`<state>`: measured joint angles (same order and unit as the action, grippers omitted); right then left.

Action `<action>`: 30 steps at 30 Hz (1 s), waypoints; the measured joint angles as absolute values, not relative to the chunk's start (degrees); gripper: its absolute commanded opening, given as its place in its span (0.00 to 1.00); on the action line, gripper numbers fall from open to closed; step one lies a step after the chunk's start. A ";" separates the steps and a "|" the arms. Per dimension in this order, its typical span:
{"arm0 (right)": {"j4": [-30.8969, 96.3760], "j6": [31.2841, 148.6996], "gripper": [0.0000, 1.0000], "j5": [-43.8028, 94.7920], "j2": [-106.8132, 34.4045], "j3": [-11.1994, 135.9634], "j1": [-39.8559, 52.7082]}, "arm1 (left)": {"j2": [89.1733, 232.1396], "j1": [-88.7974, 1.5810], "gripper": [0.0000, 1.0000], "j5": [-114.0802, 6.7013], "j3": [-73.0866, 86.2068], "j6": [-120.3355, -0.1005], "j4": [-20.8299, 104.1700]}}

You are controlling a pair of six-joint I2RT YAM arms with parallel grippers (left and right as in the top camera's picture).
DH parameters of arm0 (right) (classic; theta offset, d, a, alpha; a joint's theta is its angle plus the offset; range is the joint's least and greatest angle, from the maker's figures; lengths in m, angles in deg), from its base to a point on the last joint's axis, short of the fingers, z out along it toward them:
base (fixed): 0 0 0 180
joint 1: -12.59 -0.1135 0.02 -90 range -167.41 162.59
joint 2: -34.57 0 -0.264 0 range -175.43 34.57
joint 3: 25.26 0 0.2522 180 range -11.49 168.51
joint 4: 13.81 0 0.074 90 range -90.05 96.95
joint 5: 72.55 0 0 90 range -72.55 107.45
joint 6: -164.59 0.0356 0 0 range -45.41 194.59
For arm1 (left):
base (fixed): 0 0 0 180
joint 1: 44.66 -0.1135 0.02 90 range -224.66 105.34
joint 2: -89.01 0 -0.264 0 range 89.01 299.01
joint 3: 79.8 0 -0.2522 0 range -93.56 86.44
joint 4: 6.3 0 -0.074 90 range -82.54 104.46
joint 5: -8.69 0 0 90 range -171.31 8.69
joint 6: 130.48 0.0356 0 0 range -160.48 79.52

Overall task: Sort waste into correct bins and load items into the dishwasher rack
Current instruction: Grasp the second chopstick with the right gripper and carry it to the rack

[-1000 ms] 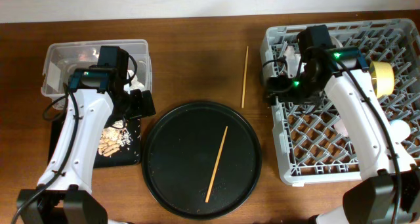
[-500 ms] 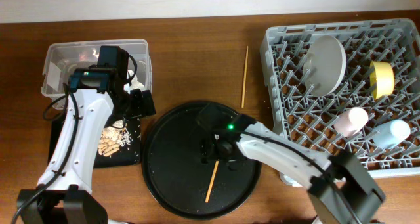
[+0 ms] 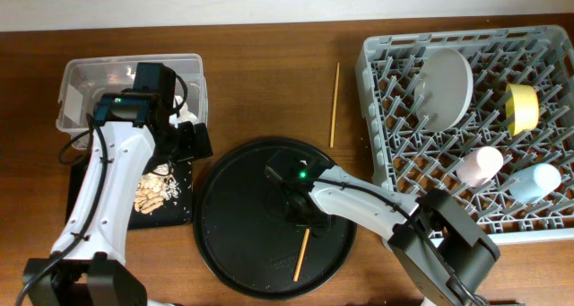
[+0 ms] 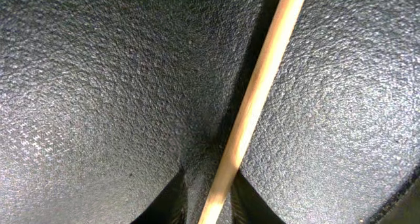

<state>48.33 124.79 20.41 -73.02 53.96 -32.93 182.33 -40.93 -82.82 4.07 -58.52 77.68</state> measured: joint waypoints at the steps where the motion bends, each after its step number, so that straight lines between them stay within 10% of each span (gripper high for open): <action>1: 48.38 125.18 0.21 20.33 -73.02 53.96 -32.93 | 182.33 -40.93 0.99 -82.82 4.07 -58.52 77.68; 17: 51.44 130.41 0.04 22.47 -74.55 56.34 -30.65 | 182.33 -40.93 0.99 -82.82 4.07 -58.52 78.44; 30: 74.89 87.78 0.04 11.82 -65.44 85.76 -1.78 | 182.33 -40.93 0.99 -82.82 4.07 -58.52 78.62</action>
<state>74.89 87.78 11.82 -65.44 85.76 -1.78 182.33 -40.93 -82.82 4.07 -58.52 78.62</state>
